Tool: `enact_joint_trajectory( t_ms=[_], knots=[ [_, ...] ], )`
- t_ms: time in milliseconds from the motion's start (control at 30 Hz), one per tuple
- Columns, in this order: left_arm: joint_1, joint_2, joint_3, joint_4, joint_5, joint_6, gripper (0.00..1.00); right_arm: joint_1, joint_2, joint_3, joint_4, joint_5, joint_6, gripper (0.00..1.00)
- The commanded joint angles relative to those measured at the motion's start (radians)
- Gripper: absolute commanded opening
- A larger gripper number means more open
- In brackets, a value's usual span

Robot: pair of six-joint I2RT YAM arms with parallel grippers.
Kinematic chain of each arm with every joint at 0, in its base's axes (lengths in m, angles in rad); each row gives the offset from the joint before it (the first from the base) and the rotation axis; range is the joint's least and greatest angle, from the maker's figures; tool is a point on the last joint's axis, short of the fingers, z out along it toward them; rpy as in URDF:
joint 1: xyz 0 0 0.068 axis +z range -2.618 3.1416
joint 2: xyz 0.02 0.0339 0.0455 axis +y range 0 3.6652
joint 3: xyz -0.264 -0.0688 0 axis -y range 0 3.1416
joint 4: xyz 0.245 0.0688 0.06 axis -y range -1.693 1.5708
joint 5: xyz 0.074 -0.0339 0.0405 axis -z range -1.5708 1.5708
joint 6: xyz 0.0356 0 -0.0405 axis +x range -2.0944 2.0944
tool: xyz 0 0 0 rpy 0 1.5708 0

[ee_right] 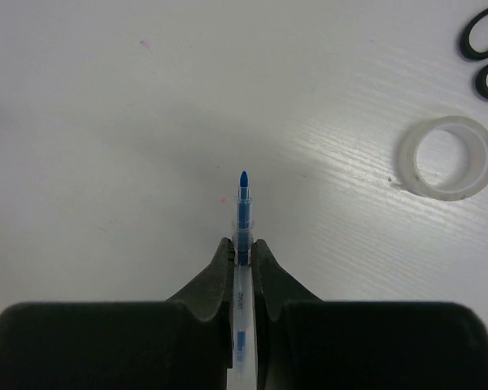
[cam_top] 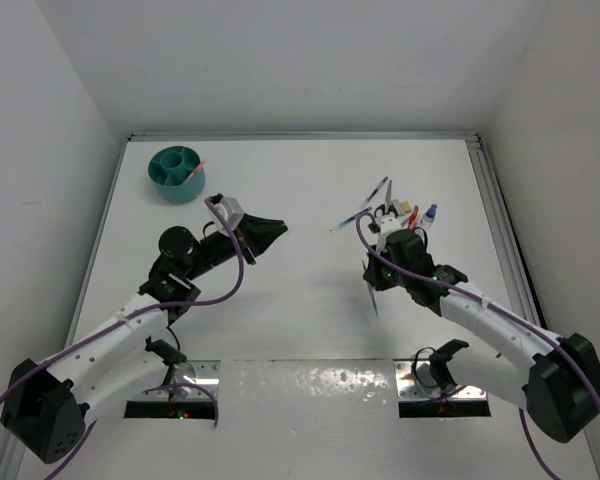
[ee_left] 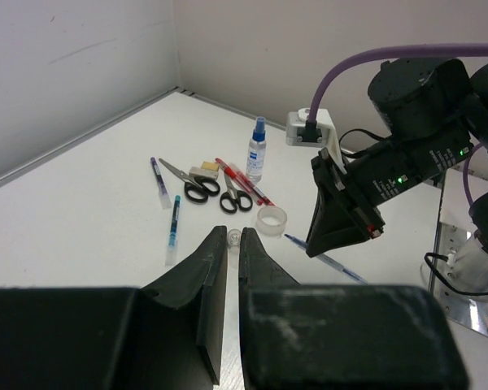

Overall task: Sort the stationery into containers
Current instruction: Pick up the pen from the center of the board.

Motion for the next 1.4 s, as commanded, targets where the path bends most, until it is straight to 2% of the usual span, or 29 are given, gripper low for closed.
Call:
enact_joint_trajectory(
  t_ms=[0,667,800,1367],
  knots=[
    [0.007,-0.002,-0.005,0.049,0.0,-0.014,0.0,0.016,-0.038,0.006,0.047,0.004,-0.032,0.0],
    [0.004,0.011,-0.002,0.057,0.009,-0.023,0.0,0.043,-0.119,0.026,0.054,0.003,-0.083,0.0],
    [0.001,0.022,0.007,0.054,0.015,-0.018,0.0,0.056,-0.14,0.035,0.06,-0.057,-0.113,0.0],
    [-0.014,0.042,0.014,0.066,0.02,-0.029,0.0,0.128,-0.128,0.127,0.088,-0.105,-0.173,0.0]
  ],
)
